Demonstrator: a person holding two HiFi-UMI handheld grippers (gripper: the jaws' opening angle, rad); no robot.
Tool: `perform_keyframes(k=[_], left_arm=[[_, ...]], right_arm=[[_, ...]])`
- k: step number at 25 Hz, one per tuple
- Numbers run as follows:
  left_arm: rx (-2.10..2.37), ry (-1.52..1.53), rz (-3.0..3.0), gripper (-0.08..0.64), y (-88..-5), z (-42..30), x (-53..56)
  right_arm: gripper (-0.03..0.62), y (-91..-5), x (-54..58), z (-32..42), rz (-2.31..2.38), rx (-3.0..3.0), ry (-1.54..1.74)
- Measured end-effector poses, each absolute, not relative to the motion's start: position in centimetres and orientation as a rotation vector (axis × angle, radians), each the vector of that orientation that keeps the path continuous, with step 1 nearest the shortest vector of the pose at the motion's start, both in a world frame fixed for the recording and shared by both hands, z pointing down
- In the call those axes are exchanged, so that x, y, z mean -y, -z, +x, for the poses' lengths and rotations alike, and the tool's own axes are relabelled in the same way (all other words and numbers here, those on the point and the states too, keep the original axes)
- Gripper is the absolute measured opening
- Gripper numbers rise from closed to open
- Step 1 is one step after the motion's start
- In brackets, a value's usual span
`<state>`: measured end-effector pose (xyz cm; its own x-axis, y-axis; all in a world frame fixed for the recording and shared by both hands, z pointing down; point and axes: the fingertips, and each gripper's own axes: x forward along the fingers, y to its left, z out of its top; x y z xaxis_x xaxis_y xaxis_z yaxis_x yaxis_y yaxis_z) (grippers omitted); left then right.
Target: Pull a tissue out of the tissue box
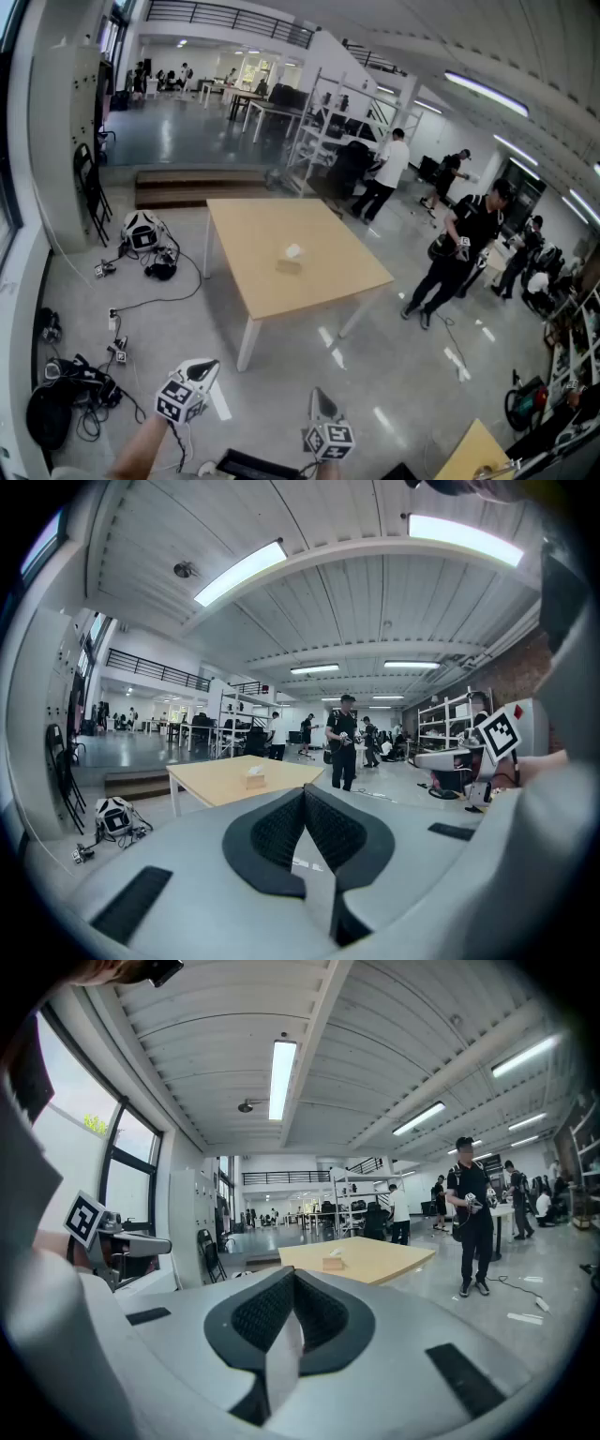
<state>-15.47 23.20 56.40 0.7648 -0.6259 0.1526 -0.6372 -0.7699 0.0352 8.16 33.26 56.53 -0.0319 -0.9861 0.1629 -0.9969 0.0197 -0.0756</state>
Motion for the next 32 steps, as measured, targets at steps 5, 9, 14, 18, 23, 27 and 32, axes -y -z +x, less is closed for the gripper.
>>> perform_keyframes(k=[5,9,14,18,23,27,32], left_arm=[[1.024,-0.232,2.858,0.006,-56.9,-15.3,-23.5],[1.022,-0.232,2.862,0.006,-57.0,-14.5,-23.9],[1.037,-0.241,2.860,0.006,-56.9,-13.6,-24.2],[1.059,-0.234,2.861,0.006,-56.9,-13.0,-24.1],[1.073,-0.243,2.856,0.006,-57.0,-12.2,-23.9],[1.080,-0.248,2.846,0.006,-57.2,-11.8,-23.0],[1.113,-0.242,2.834,0.006,-57.7,-11.3,-19.8]], right_arm=[[0.011,-56.1,-33.6,8.4,2.131,2.224,-0.263],[0.011,-56.4,-33.9,9.3,2.132,2.234,-0.272],[0.011,-56.7,-34.0,10.2,2.121,2.242,-0.281],[0.011,-57.1,-33.7,10.8,2.102,2.266,-0.281],[0.011,-57.6,-33.1,11.6,2.091,2.271,-0.295],[0.011,-57.9,-31.6,11.9,2.077,2.289,-0.296],[0.011,-58.4,-28.3,12.1,2.049,2.307,-0.288]])
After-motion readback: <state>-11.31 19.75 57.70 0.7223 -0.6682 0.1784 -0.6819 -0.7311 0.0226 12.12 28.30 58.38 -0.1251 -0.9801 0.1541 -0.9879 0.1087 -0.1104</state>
